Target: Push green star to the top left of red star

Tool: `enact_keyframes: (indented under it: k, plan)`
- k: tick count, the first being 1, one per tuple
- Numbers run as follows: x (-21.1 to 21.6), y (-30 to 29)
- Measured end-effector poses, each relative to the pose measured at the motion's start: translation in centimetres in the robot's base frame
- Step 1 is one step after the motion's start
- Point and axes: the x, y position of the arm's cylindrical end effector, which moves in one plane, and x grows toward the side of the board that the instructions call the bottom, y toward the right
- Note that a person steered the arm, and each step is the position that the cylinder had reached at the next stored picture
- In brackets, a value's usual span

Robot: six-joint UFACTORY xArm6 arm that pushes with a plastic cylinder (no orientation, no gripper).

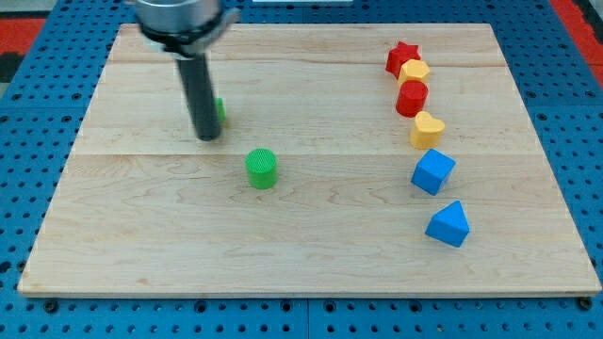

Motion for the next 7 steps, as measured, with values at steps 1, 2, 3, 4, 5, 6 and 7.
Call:
enact_keyframes:
  k: [1,2,3,4,5,6,7]
  plan:
    - [0.3,-2.1]
    - [-2.4,-1.2]
    - [-4.6,0.7]
    - [-7.0,3.8]
    - [-9.5,7.0]
    - [-12.0,9.9]
    - [-14.4,11.7]
